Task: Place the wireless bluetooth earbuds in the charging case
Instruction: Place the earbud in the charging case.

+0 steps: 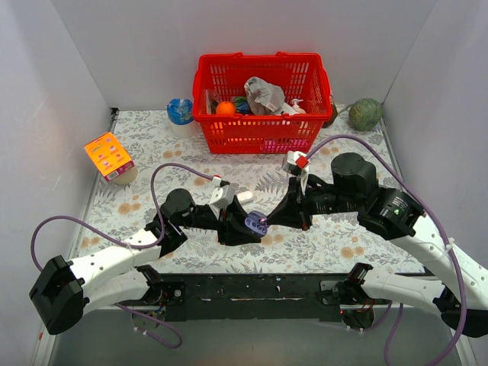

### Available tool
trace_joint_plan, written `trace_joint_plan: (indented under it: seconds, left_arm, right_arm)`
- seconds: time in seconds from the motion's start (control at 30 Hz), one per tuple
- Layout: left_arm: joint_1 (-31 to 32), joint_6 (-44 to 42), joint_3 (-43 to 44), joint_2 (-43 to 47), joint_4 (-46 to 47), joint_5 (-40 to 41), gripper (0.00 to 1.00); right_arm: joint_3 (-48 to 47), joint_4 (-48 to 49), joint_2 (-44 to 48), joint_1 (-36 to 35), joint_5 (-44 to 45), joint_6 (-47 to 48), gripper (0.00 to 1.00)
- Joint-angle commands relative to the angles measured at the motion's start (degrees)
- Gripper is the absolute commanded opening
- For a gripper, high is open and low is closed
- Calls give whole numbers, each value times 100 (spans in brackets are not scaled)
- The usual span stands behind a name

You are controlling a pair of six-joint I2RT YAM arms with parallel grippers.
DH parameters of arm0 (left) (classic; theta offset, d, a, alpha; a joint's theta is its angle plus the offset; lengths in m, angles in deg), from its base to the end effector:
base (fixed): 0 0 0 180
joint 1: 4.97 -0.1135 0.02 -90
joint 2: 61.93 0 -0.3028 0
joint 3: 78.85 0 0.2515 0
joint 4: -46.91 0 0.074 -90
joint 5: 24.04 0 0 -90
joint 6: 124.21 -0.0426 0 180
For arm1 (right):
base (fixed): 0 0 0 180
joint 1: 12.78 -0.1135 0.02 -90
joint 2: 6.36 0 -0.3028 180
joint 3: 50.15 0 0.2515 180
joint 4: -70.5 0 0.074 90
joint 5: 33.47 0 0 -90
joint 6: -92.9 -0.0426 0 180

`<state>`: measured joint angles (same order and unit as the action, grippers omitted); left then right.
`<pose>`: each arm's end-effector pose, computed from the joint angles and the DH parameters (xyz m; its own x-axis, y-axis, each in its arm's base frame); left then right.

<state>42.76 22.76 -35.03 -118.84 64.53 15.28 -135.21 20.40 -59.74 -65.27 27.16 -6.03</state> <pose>0.1104 -0.1704 0.3182 -0.7991 0.0893 -0.5946 0.5829 -0.1277 -0.8025 0.0801 0.1387 0.4535 -0.3414 -0.2225 -0.9132 -0.9329 0.1985 0.3004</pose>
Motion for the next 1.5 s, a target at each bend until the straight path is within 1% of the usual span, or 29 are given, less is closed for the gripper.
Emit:
trace_joint_plan:
  seconds: [0.0,0.2,0.4,0.6,0.8,1.0,1.47]
  left_arm:
    - [17,-204,215,48,-189,-101,0]
    - [88,-204,232,4,-171,13,0]
    - [158,-151,241,-49,-4,145,0]
    - [176,-169,241,-23,-13,207,0]
    - [185,-177,188,65,-22,278,0]
    - [185,-221,144,136,-66,348,0]
    - [185,-353,215,162,-171,462,0]
  right_arm:
    - [121,684,-14,-112,-227,-197,1]
    - [314,1027,-32,-314,-96,-241,1]
    - [693,1519,91,-648,439,-338,1]
    - [781,1564,109,-885,1072,-320,1]
    - [895,1687,267,-947,1529,-329,1]
    - [948,1669,311,-956,1706,-338,1]
    - [1027,1432,285,-1088,1653,-259,1]
